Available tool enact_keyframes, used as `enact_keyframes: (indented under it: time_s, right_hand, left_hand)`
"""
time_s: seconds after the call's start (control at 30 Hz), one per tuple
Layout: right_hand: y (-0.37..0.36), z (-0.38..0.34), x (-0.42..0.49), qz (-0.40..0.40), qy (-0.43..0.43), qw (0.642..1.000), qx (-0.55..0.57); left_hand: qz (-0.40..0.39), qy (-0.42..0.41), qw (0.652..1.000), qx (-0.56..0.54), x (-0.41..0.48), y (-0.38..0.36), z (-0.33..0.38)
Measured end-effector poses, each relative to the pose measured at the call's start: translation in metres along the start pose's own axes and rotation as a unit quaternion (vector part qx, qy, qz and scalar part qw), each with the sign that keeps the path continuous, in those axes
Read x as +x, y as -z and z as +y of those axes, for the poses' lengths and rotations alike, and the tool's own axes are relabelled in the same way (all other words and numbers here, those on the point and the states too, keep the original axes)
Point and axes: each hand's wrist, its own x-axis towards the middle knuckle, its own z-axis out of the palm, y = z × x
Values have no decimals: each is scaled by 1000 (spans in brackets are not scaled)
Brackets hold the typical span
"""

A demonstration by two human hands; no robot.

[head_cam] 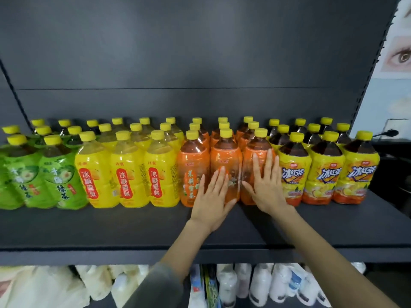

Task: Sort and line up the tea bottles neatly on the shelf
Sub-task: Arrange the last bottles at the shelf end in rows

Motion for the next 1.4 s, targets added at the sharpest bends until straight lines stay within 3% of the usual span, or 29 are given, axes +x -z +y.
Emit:
enact_keyframes:
  time_s: [0.13, 0.3, 0.4, 0.57, 0.8, 1.0, 1.27, 1.4]
  right_hand:
    - [11, -51, -19, -11, -65, 995, 78]
    - [5, -123, -24, -52, 51, 990, 119]
    - [-2, -151, -10, -44, 69, 990, 114]
    - [-26, -167, 1, 17, 33, 996, 76]
    - [-52, -155, 13, 99, 48, 994, 22]
    - [-53, -162, 14, 87, 41, 995, 22]
    - [-34, -204, 4, 83, -45, 977, 193]
    - [-28, -254, 10, 89, -12, 979, 184]
  left_hand:
    - [41, 15, 999, 2, -29, 6, -36]
    - [52, 85, 995, 15, -54, 12, -103]
    - [58, 82, 995, 26, -60, 13, -137]
    - [89, 58, 994, 30, -59, -3, -154]
    - [114, 62, 991, 46, -50, -42, -164]
    - [124, 62, 989, 44, -49, -44, -165]
    - [93, -10, 996, -8, -73, -12, -182]
    - [115, 39, 991, -50, -103, 2, -217]
